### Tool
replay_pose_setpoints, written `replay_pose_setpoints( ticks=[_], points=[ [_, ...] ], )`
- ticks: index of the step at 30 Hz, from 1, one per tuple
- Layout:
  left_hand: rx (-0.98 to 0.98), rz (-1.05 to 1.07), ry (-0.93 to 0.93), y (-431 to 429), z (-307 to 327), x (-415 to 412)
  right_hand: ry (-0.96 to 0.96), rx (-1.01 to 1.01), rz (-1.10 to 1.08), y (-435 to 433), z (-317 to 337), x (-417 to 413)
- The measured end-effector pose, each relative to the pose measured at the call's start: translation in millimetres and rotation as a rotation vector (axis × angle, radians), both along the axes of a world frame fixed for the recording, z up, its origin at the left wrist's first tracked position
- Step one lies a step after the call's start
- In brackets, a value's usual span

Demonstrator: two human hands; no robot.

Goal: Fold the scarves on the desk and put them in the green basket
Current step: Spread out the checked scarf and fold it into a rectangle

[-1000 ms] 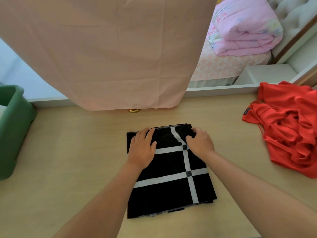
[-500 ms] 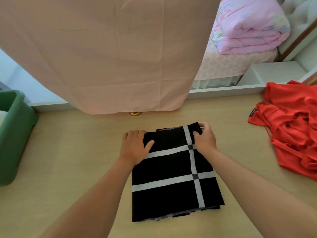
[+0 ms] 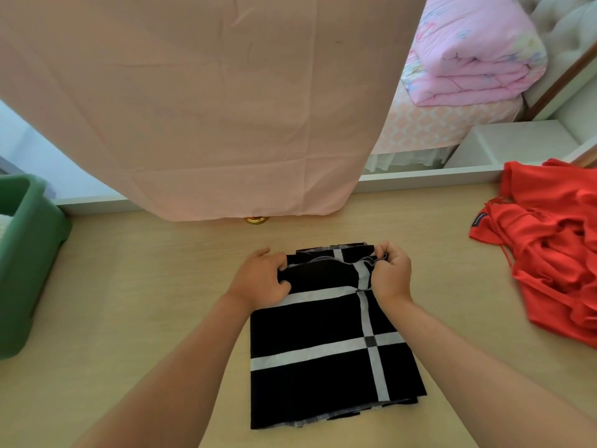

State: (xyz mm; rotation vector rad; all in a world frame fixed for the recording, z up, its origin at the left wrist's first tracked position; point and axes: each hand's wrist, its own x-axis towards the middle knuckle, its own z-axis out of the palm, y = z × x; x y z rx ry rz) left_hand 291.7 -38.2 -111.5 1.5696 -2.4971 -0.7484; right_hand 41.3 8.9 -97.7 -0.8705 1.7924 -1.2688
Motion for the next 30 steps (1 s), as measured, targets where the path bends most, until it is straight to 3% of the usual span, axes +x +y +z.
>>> replay_pose_setpoints(
  ticks=[3, 6, 8, 10, 12, 15, 18, 22, 25, 30],
  points=[
    [-0.144, 0.079, 0.058, -1.0, 7.3, 7.9, 0.143, 0.040, -0.073, -0.8, 3.7, -2.8],
    [-0.234, 0.275, -0.025, -6.0, 4.9, 3.5, 0.238, 0.145, -0.074, -10.7, 1.4, -0.7],
    [-0.288, 0.342, -0.085, -2.2, 1.8, -7.5, 0.454, 0.213, -0.023, -15.3, -4.8, 0.1],
    [-0.330, 0.242, -0.020, 7.4, 1.8, -23.0, 0.814, 0.213, 0.107, -11.1, -10.4, 1.6],
    [-0.315, 0.015, 0.025, 19.0, -3.1, -37.6, 1.002, 0.092, 0.306, -0.7, -14.6, 5.2],
    [-0.250, -0.204, -0.183, 32.8, -25.8, -42.3, 1.029, 0.061, 0.612, 18.3, -35.7, 2.9],
    [-0.141, -0.154, -0.315, 34.8, -40.3, -28.5, 1.075, 0.253, 0.794, 30.6, -50.6, -11.0],
    [-0.178, -0.132, -0.426, 34.1, -34.6, -24.1, 1.167, 0.297, 0.773, 42.6, -52.1, -14.5],
    [-0.266, -0.152, -0.343, 56.1, -26.5, -38.9, 1.191, 0.231, 0.669, 64.0, -51.4, -1.8],
    [-0.215, -0.231, -0.277, 115.4, -35.1, -30.5, 1.173, 0.161, 0.754, 128.9, -56.5, -1.0]
  ],
)
